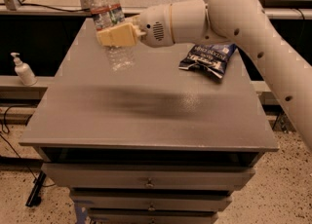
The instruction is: Place water bottle upright
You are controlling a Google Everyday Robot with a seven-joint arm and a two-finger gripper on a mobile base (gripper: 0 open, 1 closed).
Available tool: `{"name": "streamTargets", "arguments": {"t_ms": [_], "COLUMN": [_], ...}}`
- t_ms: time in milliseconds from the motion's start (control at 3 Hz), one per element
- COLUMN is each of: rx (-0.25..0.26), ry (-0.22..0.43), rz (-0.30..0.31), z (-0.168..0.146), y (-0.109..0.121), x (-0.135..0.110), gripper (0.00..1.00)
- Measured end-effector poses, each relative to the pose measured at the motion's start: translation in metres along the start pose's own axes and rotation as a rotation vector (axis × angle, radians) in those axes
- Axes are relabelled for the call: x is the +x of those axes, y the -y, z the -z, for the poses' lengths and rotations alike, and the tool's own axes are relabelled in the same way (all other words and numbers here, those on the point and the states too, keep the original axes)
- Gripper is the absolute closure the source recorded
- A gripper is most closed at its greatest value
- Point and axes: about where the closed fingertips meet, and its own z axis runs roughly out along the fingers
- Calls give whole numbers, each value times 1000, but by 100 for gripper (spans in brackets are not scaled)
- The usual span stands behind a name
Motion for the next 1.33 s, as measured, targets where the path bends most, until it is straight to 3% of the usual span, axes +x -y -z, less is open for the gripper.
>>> {"name": "streamTargets", "arguments": {"t_ms": [333, 667, 1333], "rx": [79, 92, 96], "ry": [-5, -4, -133], "rz": [172, 264, 334], "z": [5, 2, 4], "y": [11, 15, 17], "x": [-4, -5, -12], "gripper": [100, 100, 100]}}
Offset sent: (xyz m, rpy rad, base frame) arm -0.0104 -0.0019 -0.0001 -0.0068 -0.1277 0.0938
